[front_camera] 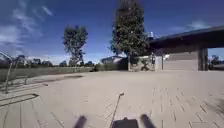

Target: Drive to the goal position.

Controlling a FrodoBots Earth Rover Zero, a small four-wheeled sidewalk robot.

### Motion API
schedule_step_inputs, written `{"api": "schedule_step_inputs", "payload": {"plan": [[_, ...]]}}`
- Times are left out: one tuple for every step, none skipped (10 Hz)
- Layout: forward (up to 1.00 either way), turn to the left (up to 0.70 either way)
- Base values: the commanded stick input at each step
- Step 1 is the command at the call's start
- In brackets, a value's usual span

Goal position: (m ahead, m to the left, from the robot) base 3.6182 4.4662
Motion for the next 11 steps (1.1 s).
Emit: {"api": "schedule_step_inputs", "payload": {"plan": [[1.00, 0.40], [1.00, 0.40], [1.00, 0.40], [1.00, 0.40], [1.00, 0.40], [1.00, 0.40], [1.00, 0.40], [1.00, 0.40], [1.00, 0.40], [1.00, 0.40], [1.00, 0.40]]}}
